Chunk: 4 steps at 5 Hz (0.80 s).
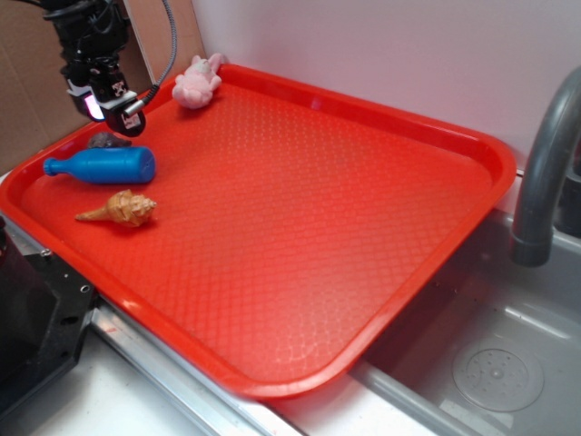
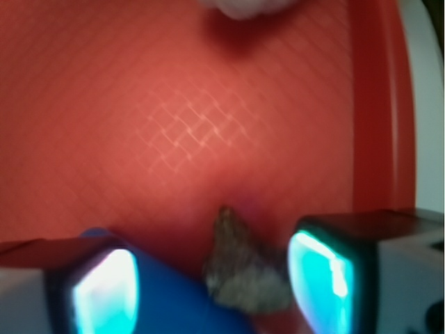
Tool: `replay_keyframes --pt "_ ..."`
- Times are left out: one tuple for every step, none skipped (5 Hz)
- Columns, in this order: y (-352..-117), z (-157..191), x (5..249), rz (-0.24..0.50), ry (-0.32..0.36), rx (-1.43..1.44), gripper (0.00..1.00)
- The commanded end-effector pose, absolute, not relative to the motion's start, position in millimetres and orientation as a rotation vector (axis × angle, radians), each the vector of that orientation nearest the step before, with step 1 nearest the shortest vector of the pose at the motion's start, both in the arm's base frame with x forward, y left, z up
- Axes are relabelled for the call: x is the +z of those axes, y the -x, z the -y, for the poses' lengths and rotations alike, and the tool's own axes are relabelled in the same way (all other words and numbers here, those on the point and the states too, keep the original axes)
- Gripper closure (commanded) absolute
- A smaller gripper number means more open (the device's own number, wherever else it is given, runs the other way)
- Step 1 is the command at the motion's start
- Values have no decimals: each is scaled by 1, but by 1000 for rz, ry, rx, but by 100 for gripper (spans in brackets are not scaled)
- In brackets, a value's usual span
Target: Grab the rock.
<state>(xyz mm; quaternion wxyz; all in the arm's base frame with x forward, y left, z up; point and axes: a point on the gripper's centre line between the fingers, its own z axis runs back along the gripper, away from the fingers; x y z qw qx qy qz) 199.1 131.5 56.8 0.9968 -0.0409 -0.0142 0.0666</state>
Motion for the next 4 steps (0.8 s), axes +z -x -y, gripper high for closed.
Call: replay_keyframes --pt "-186 -158 58 44 124 657 0" --pt "-183 -160 55 31 107 681 0" --pt "-184 -158 47 17 135 636 0" --pt "-192 -154 31 -35 142 623 0"
